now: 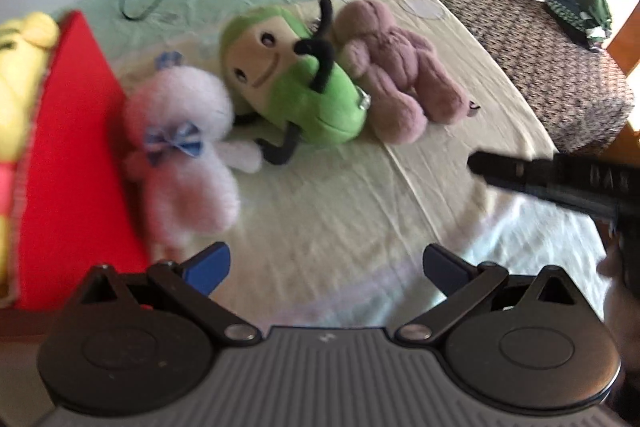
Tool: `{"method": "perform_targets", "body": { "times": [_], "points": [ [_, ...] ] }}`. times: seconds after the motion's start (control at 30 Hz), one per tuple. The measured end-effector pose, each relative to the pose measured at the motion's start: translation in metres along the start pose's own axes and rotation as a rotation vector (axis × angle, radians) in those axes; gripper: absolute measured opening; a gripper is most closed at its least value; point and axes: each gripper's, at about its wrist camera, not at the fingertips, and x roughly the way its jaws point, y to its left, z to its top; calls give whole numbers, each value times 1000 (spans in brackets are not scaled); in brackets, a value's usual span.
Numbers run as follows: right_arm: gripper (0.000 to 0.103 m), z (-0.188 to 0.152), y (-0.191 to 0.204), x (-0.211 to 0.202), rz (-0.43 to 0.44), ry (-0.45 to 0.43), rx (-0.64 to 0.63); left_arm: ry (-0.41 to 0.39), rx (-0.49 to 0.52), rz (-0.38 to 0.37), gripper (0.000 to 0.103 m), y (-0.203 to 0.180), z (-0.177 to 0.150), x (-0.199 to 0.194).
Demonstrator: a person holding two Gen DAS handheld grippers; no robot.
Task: Organize objects
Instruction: 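Move the right tool toward the pink-brown teddy bear, then close the right tool on the pink-brown teddy bear's body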
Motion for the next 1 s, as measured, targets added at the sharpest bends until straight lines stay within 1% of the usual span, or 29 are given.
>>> {"method": "perform_targets", "body": {
  "times": [0.07,0.13,0.2,0.3,0.37,0.4,0.53,0.57,0.6,0.7,0.87,1.0],
  "points": [
    [31,10,-4,2,-31,-26,3,10,-5,-38,102,2,0,7],
    [38,23,-7,7,-53,-46,6,15,-4,-67,102,3,2,13],
    [39,34,-8,13,-67,-55,3,16,1,-88,102,4,4,17],
    [40,47,-9,29,-93,-59,-17,26,9,-104,102,4,5,22],
    [43,51,-9,42,-116,-51,-36,39,14,-103,102,4,6,26],
    [46,53,-9,47,-112,-45,-39,46,14,-103,102,4,6,28],
    [44,55,-6,62,-94,-17,-60,69,2,-100,102,11,4,32],
    [41,54,-3,64,-95,-22,-78,72,-4,-98,102,13,4,33],
    [36,54,-1,66,-97,-18,-90,75,-11,-97,102,14,4,33],
    [32,50,1,66,-75,-3,-87,75,-25,-94,102,17,5,31],
    [31,36,-2,54,-49,20,-79,53,-21,-90,102,14,8,22],
    [31,17,-10,37,-23,40,-59,48,-26,-89,102,13,6,16]
  ]
}}
